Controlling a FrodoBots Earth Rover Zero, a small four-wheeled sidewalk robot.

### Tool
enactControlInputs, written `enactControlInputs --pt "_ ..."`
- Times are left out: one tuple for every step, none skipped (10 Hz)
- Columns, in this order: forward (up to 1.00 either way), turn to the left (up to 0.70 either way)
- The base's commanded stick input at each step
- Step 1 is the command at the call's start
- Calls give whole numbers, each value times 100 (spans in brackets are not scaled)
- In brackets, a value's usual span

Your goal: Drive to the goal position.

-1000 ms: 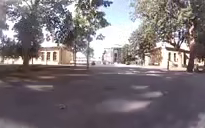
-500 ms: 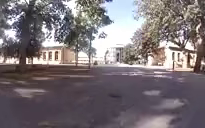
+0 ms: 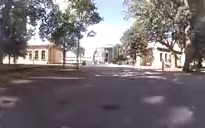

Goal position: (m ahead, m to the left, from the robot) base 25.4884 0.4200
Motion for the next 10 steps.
enactControlInputs --pt "100 0" --pt "100 0" --pt "100 0" --pt "100 0" --pt "100 0" --pt "100 0" --pt "100 0" --pt "100 0" --pt "100 0" --pt "100 0"
